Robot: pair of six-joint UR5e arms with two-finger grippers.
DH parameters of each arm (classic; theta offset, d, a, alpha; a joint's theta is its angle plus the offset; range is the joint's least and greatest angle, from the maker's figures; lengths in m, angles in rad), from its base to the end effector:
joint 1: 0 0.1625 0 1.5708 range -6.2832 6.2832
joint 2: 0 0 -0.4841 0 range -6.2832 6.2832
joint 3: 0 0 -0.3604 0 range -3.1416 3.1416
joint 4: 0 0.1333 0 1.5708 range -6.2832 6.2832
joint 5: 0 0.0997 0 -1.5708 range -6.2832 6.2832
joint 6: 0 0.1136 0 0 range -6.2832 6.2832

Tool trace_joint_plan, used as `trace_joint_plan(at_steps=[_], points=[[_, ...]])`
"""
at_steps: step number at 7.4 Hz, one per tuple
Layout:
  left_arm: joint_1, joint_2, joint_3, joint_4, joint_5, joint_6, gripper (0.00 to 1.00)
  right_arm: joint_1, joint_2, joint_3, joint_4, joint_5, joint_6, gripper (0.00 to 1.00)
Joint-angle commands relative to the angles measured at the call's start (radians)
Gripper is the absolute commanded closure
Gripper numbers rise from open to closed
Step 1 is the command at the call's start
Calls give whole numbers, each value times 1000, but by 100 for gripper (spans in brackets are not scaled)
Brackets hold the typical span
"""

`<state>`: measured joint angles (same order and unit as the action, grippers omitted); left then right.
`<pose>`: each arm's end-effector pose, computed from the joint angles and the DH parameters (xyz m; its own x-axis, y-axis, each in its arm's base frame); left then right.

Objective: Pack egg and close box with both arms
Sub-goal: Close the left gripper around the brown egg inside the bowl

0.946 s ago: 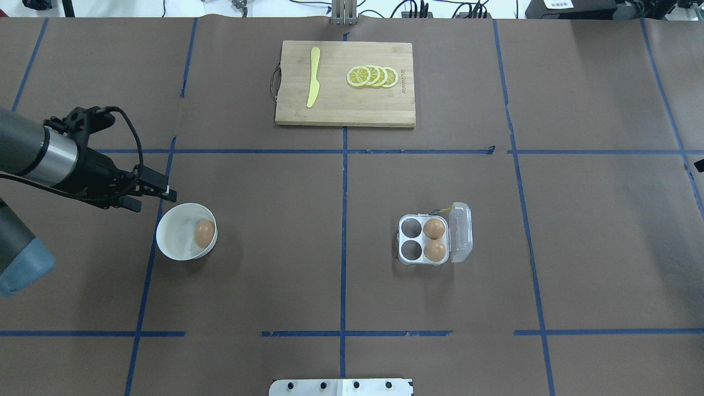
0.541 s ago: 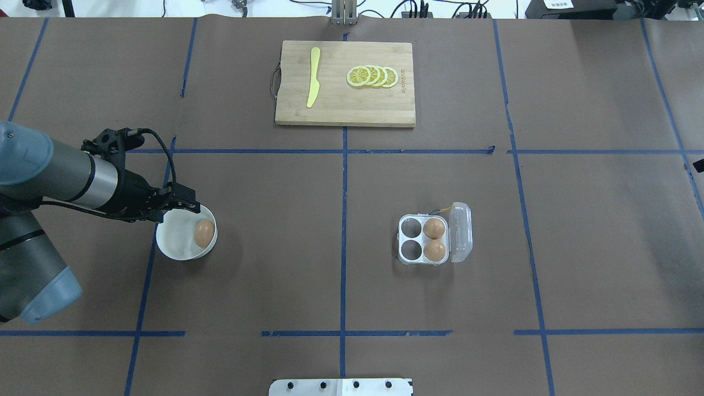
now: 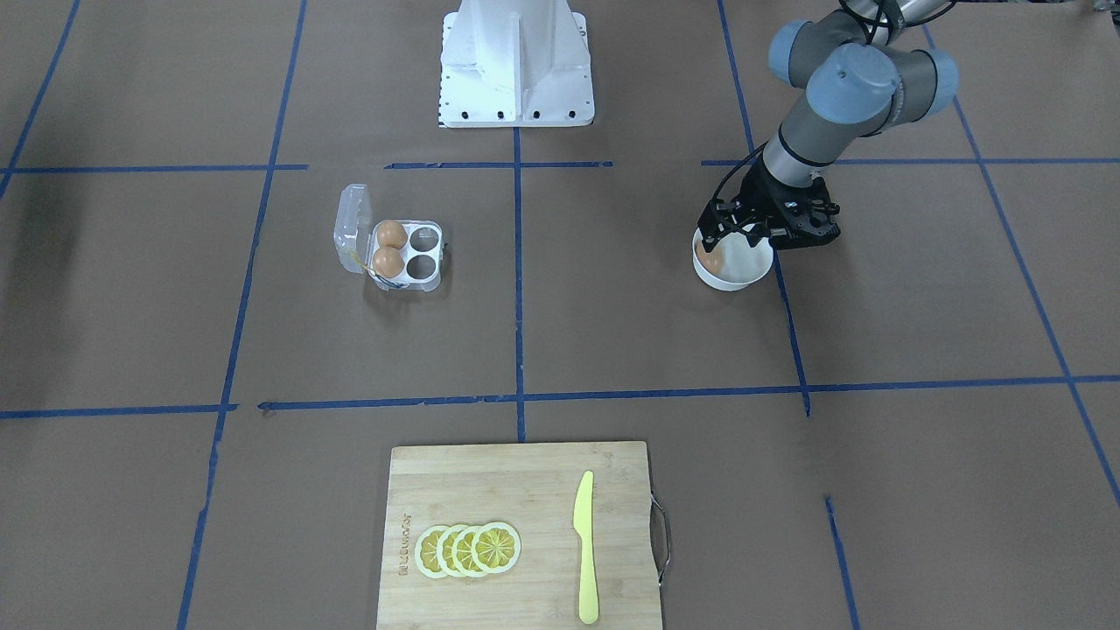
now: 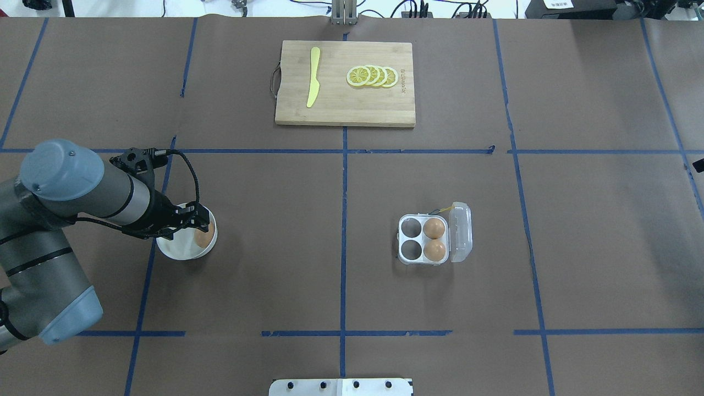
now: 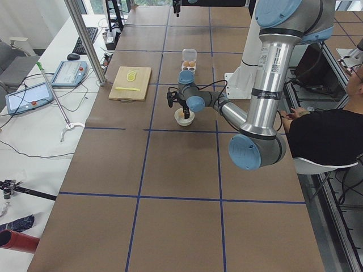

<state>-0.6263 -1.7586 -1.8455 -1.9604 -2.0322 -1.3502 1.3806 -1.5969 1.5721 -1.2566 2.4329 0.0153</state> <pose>0.4013 -0.3924 0.4692 0.5760 -0.1748 -0.7986 0.1305 0.9840 -0.1213 -0.0416 -0.4648 0.6978 0.6008 -0.3214 0.7319 0.1720 0.9462 0.2742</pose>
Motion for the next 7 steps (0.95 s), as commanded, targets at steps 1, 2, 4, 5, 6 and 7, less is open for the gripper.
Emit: trace_joint_plan(at_steps=[1,2,4,5,6,7], points=[[5,-4,6,6,3,0,25,0,0,-1,-1,0,0,0],[5,-5,12,6,3,2,26,0,0,-1,-1,0,0,0],[11,-21,23,6,3,3,26,0,0,-1,0,0,0,0],[11,-22,23,6,4,3,26,0,0,-1,0,0,0,0],[13,-21,29,6,4,5,28,0,0,-1,-1,0,0,0],[13,-21,32,5,4,5,29,0,0,-3,-1,0,0,0]])
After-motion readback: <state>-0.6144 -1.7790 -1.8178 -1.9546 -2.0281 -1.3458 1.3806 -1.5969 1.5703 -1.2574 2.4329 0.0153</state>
